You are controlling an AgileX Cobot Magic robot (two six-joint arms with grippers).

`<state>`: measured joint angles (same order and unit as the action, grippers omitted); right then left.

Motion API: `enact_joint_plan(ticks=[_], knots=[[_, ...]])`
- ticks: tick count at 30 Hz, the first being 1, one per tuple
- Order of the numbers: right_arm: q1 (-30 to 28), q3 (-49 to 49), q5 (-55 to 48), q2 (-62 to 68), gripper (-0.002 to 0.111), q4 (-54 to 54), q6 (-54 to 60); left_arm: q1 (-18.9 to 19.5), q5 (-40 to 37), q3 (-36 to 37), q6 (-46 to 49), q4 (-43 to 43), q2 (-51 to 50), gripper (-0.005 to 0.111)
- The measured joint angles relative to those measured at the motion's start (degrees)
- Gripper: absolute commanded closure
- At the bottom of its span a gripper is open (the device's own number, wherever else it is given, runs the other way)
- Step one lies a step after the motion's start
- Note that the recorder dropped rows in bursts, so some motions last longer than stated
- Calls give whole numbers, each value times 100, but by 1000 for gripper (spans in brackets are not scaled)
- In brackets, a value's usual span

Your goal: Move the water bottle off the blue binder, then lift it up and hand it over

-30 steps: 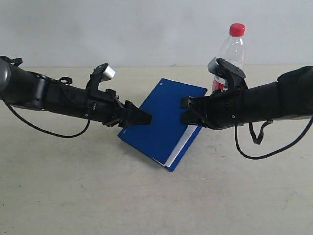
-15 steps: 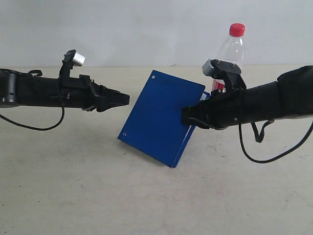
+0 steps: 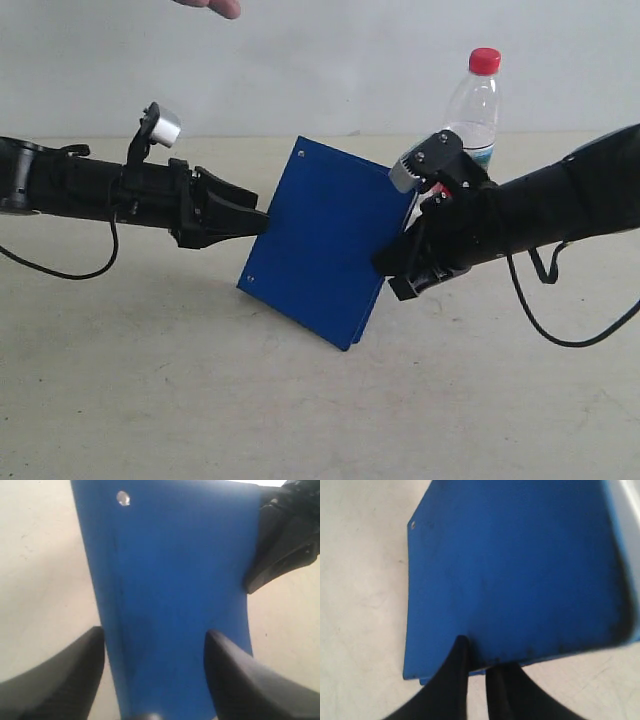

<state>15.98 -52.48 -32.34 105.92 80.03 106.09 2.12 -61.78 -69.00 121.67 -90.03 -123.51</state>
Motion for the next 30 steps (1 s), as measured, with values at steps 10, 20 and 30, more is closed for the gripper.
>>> enact_joint_plan(ticks=[10, 20, 30], knots=[[-3, 1, -129, -42, 108, -261, 1113, 0, 265, -170, 0, 131, -11, 52], [-37, 1, -282, -56, 108, -389, 1339, -11, 167, -766, 11, 199, -577, 52], [-37, 1, -195, -56, 108, -473, 1362, -47, -701, -1021, -1, 455, -697, 52]])
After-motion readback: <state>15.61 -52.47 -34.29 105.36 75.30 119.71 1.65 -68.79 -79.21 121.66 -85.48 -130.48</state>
